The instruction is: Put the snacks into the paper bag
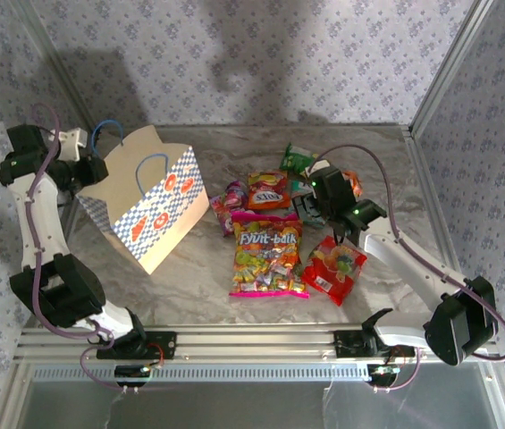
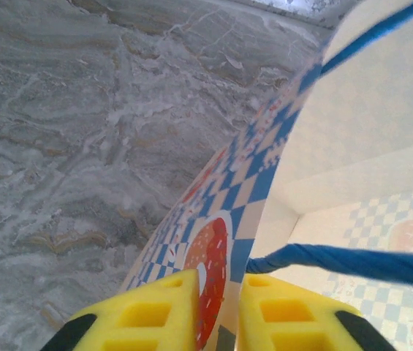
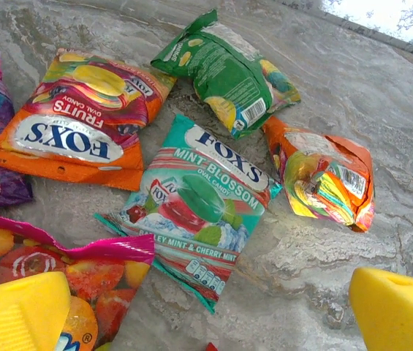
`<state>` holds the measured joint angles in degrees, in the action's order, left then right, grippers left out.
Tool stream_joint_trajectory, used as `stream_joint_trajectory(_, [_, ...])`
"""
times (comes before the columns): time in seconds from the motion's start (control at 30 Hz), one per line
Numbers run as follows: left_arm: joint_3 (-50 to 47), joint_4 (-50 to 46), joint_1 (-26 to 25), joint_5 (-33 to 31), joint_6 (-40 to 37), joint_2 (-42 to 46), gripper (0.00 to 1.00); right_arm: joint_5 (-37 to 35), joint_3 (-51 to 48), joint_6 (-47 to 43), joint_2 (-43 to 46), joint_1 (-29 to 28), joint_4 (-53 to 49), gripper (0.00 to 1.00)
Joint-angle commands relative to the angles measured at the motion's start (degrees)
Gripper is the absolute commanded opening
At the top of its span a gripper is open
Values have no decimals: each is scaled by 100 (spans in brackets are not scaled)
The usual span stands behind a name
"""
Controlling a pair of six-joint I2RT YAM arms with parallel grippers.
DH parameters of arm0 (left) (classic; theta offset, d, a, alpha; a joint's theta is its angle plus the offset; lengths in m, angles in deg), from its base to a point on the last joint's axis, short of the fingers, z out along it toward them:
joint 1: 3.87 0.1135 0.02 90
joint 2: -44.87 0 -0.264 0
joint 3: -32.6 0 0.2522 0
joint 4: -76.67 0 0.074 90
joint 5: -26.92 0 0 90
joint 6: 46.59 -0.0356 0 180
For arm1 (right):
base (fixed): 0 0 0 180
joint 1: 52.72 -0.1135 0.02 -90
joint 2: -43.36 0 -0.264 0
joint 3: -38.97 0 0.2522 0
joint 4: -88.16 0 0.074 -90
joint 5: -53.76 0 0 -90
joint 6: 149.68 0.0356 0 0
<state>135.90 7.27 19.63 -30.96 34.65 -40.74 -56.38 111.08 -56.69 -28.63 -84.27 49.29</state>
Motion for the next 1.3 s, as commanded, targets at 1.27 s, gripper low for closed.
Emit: stream_joint_trajectory(1.27, [-1173, -1131, -844, -655, 1785, 2098, 10, 353, -625, 148, 983, 88, 28, 100])
